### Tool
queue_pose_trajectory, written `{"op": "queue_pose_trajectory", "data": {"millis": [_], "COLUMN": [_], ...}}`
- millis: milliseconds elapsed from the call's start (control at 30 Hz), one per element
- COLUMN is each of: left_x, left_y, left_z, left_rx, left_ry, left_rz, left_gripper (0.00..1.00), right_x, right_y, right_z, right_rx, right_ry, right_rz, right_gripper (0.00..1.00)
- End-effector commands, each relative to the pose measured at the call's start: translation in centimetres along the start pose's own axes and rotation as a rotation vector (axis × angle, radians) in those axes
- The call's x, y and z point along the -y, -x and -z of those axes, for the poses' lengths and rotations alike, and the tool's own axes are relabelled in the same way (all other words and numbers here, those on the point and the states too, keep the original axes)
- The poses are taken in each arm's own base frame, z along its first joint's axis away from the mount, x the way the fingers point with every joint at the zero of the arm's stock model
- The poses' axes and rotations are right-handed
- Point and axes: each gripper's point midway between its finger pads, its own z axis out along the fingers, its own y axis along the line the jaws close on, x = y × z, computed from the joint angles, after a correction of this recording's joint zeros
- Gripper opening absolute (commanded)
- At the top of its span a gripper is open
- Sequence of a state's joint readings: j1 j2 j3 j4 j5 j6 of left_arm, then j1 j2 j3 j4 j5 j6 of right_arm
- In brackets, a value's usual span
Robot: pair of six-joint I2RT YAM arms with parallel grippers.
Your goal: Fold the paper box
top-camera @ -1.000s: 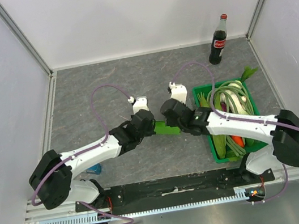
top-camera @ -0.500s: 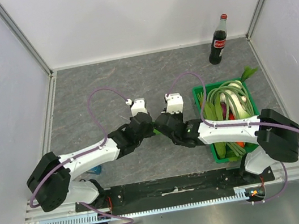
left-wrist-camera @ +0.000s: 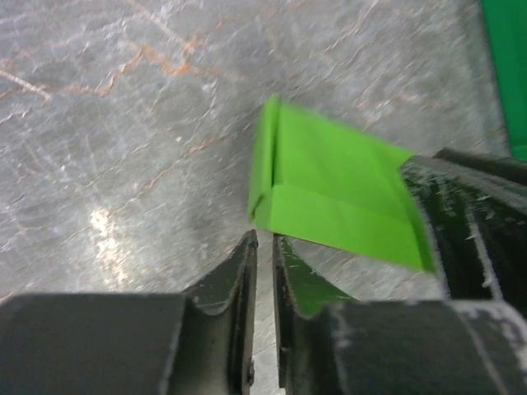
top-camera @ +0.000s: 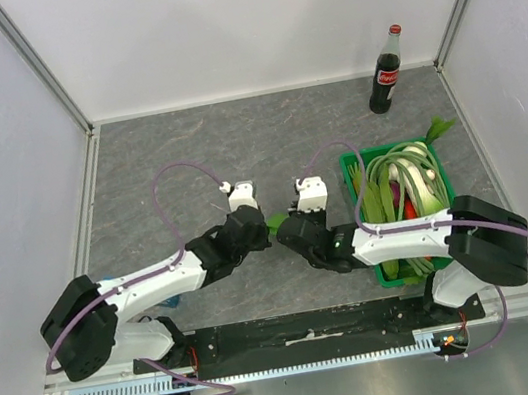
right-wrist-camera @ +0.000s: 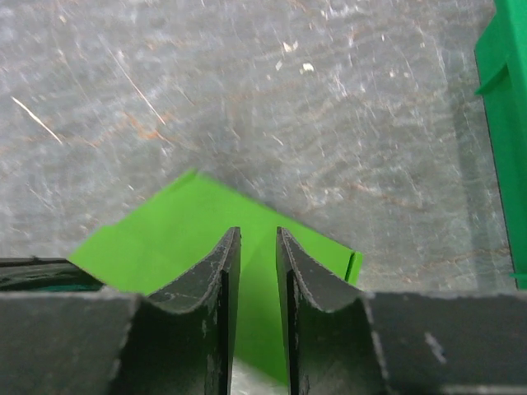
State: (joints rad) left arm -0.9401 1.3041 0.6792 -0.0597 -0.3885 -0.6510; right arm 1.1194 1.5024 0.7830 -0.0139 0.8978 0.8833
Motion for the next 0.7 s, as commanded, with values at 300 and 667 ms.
{"op": "queue_pose_trajectory", "data": {"millis": [300,667], "left_x": [-0.7,1.6], "left_y": [-2.6,0.9], "left_z": [1.8,4.4], "left_rx": [-0.085,-0.130], "left_ry": [-0.045,-0.448], "left_rz": [0.000,0.399], "left_gripper": [0.42,0.55], "right_x": [0.3,2.1], "right_y": [-0.2,-0.2], "right_z": [0.8,0.7], "right_rx": [0.006,-0.353], "right_ry": [0.032,0.534], "right_rz": [0.091,0.167], "right_gripper": [0.36,0.76]}}
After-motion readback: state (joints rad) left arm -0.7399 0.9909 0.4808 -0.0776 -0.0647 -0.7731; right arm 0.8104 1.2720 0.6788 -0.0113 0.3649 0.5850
